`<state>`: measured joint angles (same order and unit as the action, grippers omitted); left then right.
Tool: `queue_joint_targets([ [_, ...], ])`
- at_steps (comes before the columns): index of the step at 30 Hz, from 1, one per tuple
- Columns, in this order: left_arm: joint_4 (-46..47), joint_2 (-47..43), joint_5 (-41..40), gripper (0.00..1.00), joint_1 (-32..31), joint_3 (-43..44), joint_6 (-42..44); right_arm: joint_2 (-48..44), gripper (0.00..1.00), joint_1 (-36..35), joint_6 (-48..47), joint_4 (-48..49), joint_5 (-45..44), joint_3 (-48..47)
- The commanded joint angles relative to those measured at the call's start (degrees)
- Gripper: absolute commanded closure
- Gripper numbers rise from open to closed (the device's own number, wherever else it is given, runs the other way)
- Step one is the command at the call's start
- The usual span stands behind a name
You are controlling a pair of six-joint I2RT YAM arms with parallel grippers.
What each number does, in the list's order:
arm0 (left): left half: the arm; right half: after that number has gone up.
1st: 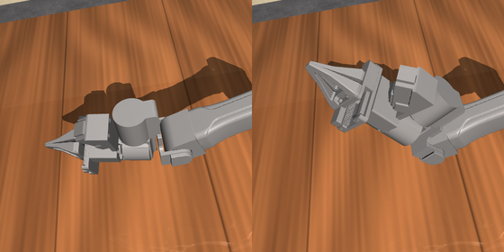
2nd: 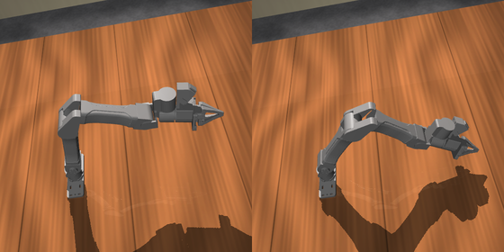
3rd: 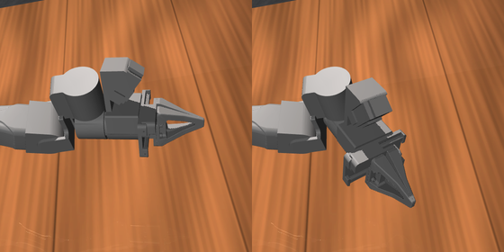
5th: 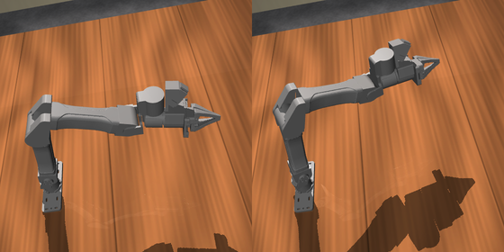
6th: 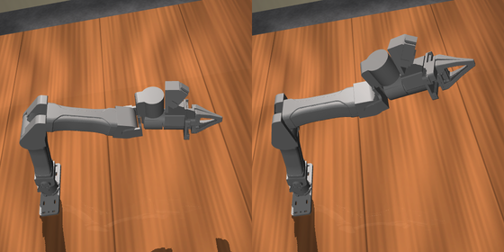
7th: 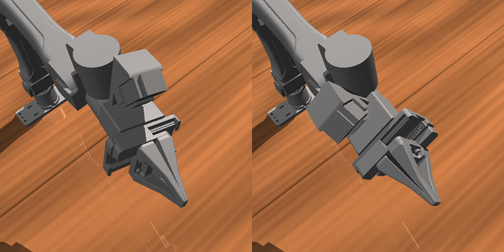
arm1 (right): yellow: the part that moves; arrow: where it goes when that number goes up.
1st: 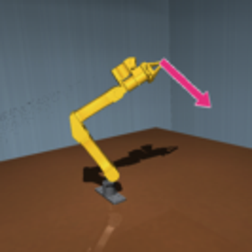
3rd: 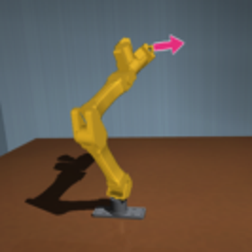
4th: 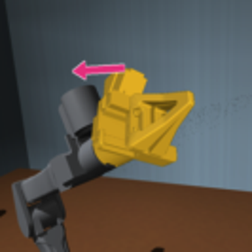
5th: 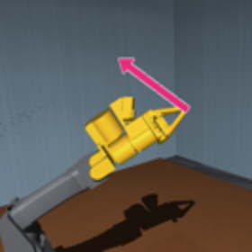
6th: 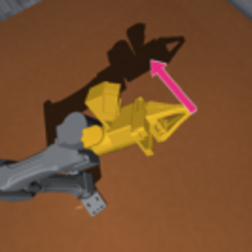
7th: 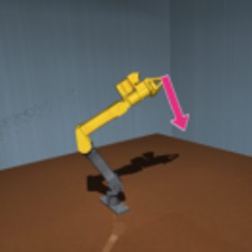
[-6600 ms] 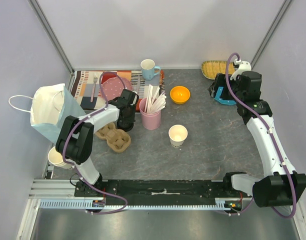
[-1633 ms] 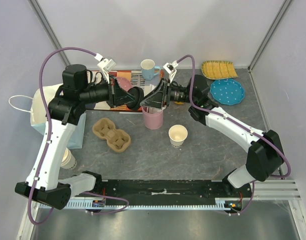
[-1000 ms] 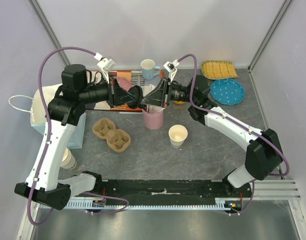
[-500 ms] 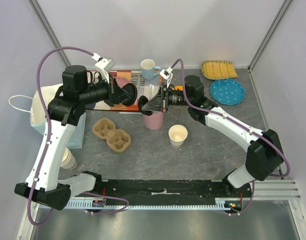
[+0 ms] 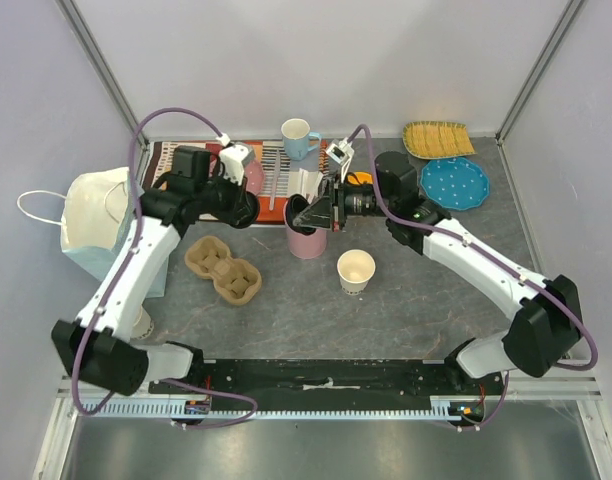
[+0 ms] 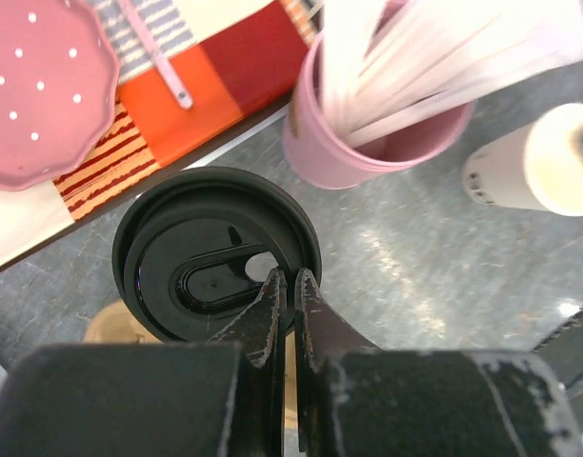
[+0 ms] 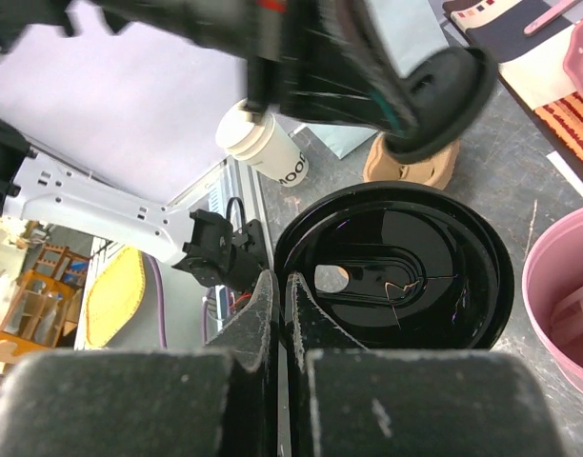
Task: Pack the takeout coffee
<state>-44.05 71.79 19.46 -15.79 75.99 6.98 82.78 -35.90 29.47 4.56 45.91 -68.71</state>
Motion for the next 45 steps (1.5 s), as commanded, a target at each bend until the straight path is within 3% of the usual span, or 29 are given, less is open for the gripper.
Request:
queue_joint_targets([
  [1,6.25,6.60,-5.05,0.98,-0.64,-1.19,7.95,-4.90,1.00,-0.31,-4.25,-1.74,-1.09,-3.10],
  [11,14.34,21.54,-5.14,0.98,-1.61,-3.21,8.93,-8.87,1.00,0.21,-7.41,-5.86,-2.23,-3.63],
  [31,21.29,26.38,-6.10,0.98,-1.61,-12.61,6.11,-9.39,1.00,1.01,-9.52,-7.90,-2.23,-5.03],
  [33,21.29,26.38,-6.45,0.90,-1.61,-13.14,5.85,-9.48,1.00,1.01,-9.61,-7.81,-2.14,-5.03],
  [34,21.29,26.12,-6.80,0.75,-1.61,-13.14,5.67,-9.31,1.00,1.09,-9.61,-7.81,-2.14,-5.03],
  [37,20.59,24.81,-6.72,0.50,-1.52,-13.06,4.45,-9.39,1.00,1.18,-9.70,-7.90,-2.05,-4.95],
  [40,19.45,23.14,-4.88,0.40,-1.52,-12.09,3.65,-9.31,1.00,1.27,-9.79,-7.90,-1.70,-4.95],
  [45,13.91,17.78,-2.15,0.38,-1.52,-9.37,2.69,-9.48,1.00,1.36,-10.66,-7.81,0.57,-5.30],
])
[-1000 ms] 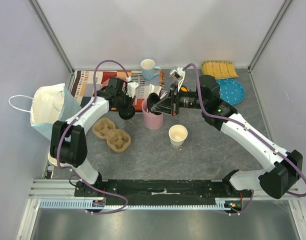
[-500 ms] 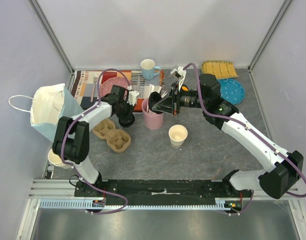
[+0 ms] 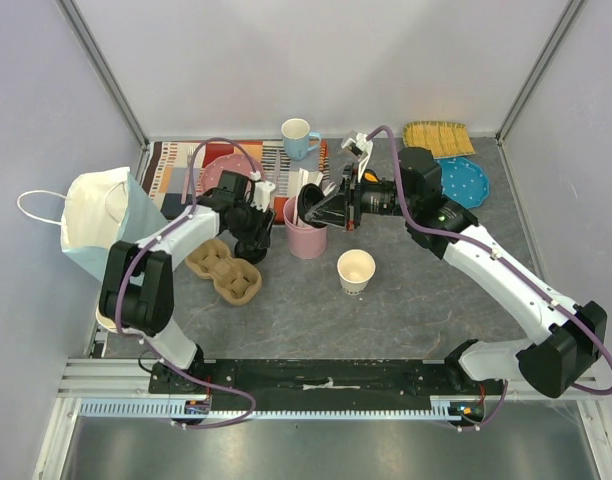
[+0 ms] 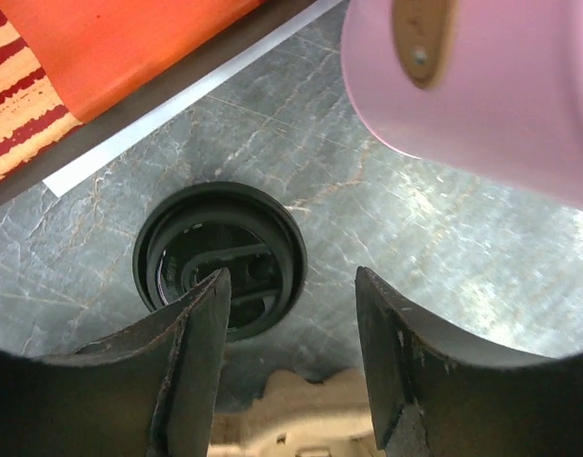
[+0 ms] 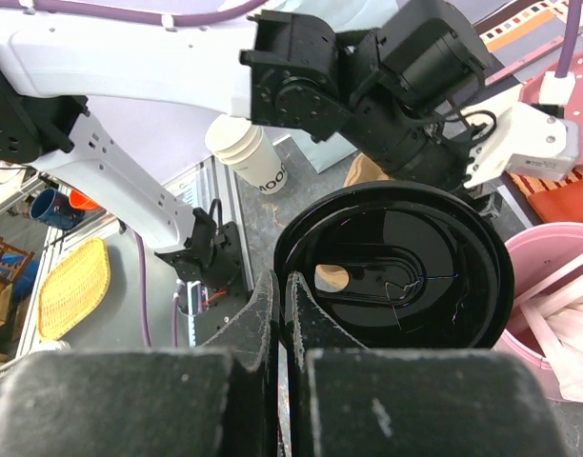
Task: Pack the takeout coffee
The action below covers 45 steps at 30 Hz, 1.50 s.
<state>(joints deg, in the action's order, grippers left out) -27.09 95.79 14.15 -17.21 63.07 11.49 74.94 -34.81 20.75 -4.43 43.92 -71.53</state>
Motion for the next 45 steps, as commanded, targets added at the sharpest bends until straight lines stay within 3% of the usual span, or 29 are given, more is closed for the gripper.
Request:
queue_joint_targets([
  [1,-3.58,-7.45,3.34,0.38,-0.02,3.90,-1.73,-1.81,1.00,0.27,-2.38,1.17,4.14,-2.48],
  [7,-7.53,-18.34,8.24,0.42,0.68,5.22,-1.12,-2.60,1.00,0.35,-3.27,2.93,11.97,-4.23],
  [11,-9.38,-26.16,19.38,0.41,1.04,5.31,7.63,-1.81,1.00,0.44,3.40,9.68,17.15,-5.99],
  [14,-6.15,-34.16,26.42,0.41,1.04,4.61,16.77,-0.85,1.00,0.70,18.48,25.73,24.09,-4.60],
  [15,-4.48,-36.18,27.76,0.41,1.04,4.26,18.21,-0.32,1.00,0.71,22.62,35.79,26.80,-4.15],
  [16,-1.15,-39.33,29.42,0.41,0.95,4.17,21.79,0.03,1.00,0.62,30.06,39.72,28.22,-3.80],
  [18,2.03,-42.25,34.52,0.42,1.04,3.30,25.67,1.17,1.00,0.62,33.46,43.70,31.12,-3.88],
  [22,9.16,-46.92,38.74,0.40,0.78,2.14,34.26,2.32,1.00,0.62,35.76,43.10,33.50,-4.41],
  [25,5.39,-47.71,43.24,0.27,-0.45,3.81,40.79,2.93,1.00,0.62,35.59,40.82,34.91,-4.76],
  [29,-4.62,-45.35,44.56,0.20,-3.87,8.64,50.46,3.81,1.00,0.44,34.53,38.62,35.18,-3.98],
  [32,-6.57,-43.94,41.32,0.17,-7.57,10.32,49.34,4.51,1.00,-0.43,32.16,35.63,35.09,-3.27],
  [39,-10.26,-41.30,42.45,0.06,-10.30,14.54,45.03,5.57,1.00,-2.11,27.41,30.01,35.44,-1.69],
  [45,-12.19,-42.09,42.44,0.06,-10.56,13.48,47.04,5.75,1.00,-2.19,23.29,24.14,35.27,-1.51],
])
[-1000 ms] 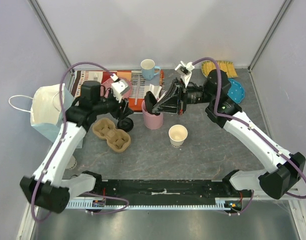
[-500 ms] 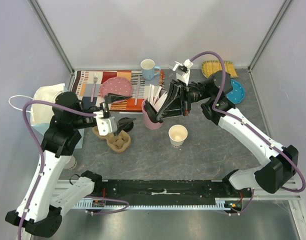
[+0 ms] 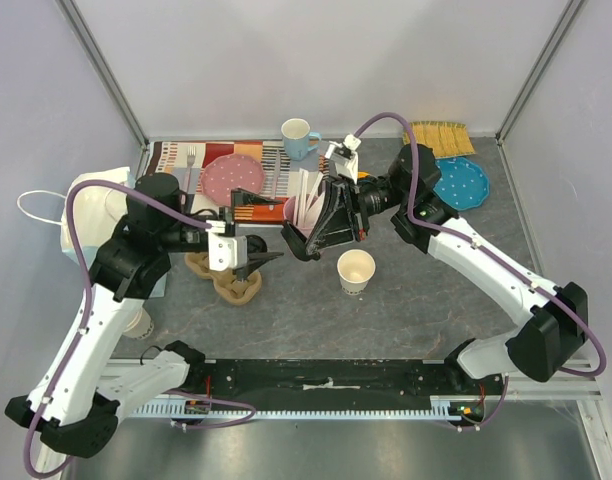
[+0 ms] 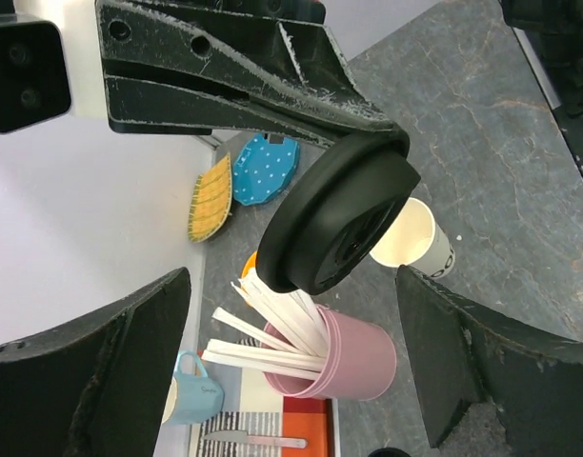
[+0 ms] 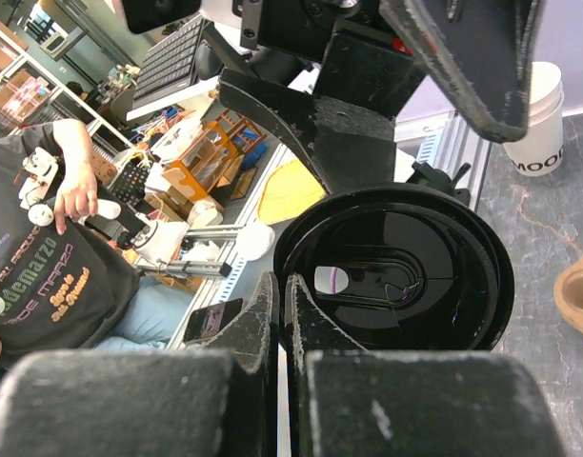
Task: Pack the takeout coffee
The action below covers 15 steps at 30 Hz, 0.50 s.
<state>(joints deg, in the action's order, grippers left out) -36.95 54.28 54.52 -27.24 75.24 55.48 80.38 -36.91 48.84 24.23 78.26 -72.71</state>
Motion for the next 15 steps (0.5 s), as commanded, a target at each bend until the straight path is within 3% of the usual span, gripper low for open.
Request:
queue_joint_targets([
  [1,-3.03,-0.49,3.38,0.07,-0.79,1.40,4.10,0.65,1.00,-0.27,-5.68,-5.41,0.76,-0.68],
  [11,-8.05,3.90,-0.20,0.29,-4.66,5.35,5.69,2.24,1.00,-2.91,-7.44,-5.86,1.72,-2.09],
  [15,-13.74,4.60,-1.00,0.42,-4.66,6.41,11.20,1.89,1.00,-2.91,-7.88,-5.86,1.72,-1.47],
])
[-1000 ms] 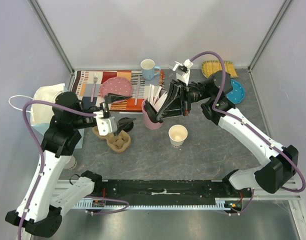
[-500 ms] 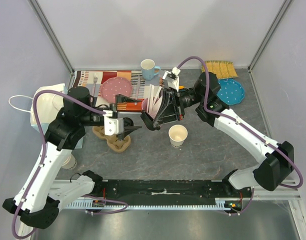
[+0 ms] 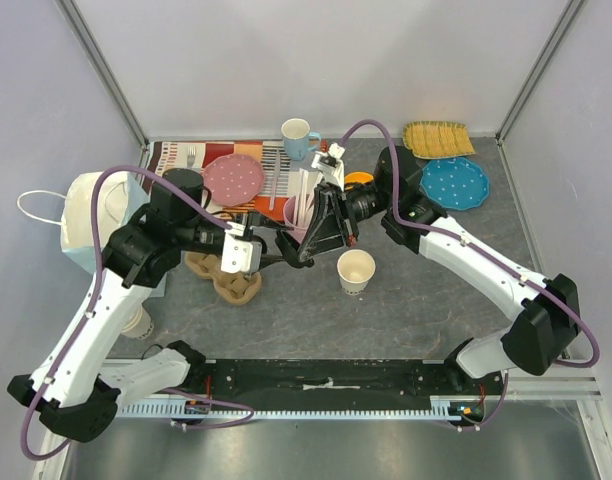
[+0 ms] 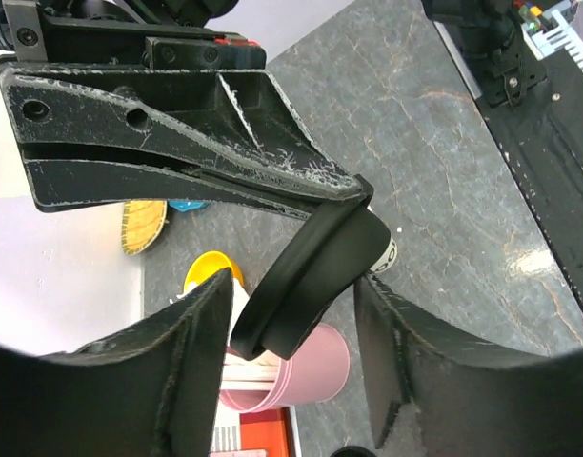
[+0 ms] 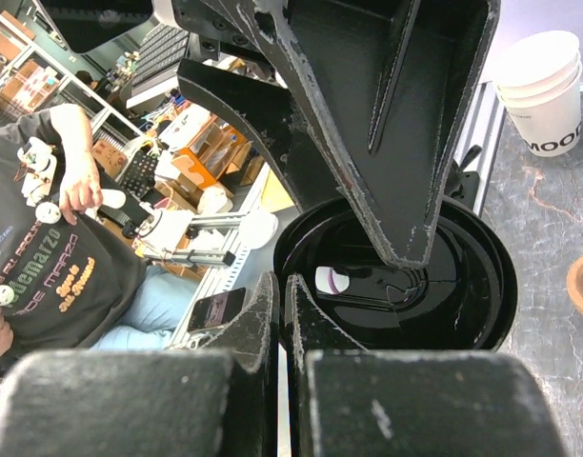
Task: Pack the takeout coffee
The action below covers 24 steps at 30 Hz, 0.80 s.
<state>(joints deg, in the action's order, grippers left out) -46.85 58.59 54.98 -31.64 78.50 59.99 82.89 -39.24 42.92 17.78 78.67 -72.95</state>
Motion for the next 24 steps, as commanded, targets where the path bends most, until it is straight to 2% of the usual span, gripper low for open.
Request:
queue_joint_targets([
  [1,-4.56,0.73,-1.19,0.44,-0.35,3.33,7.42,-0.37,1.00,-0.48,-2.13,0.59,1.31,-1.15],
  [4,-7.02,1.70,-1.28,0.54,-1.06,4.29,9.62,0.07,1.00,-0.57,-2.22,0.59,1.39,-1.32],
  [11,-10.89,2.58,-3.30,0.89,-3.08,5.70,16.04,0.16,1.00,-0.57,-3.10,0.59,1.39,-1.15],
  [14,-11.07,2.41,-4.27,0.98,-3.34,5.44,15.87,0.17,1.00,-0.40,-5.20,-1.16,0.08,-0.53],
  [18,-11.07,1.36,-5.32,0.98,-3.34,4.47,14.29,0.08,0.66,1.44,-10.92,-7.14,-3.08,-0.71],
  [20,-10.98,0.92,-6.29,0.98,-3.34,3.42,13.67,-0.54,0.55,2.59,-11.71,-7.84,-5.18,-0.18],
  [22,-9.41,0.39,-7.77,0.98,-3.34,2.19,9.99,-1.41,0.43,4.70,-13.47,-8.81,-7.38,0.17],
  [23,-8.44,0.21,-8.48,0.98,-3.34,1.75,7.89,-1.85,0.33,5.40,-14.34,-10.56,-10.27,0.26],
  [24,-6.17,0.12,-10.14,0.98,-3.34,1.22,3.34,-2.55,0.30,6.80,-16.00,-11.44,-11.77,0.26],
])
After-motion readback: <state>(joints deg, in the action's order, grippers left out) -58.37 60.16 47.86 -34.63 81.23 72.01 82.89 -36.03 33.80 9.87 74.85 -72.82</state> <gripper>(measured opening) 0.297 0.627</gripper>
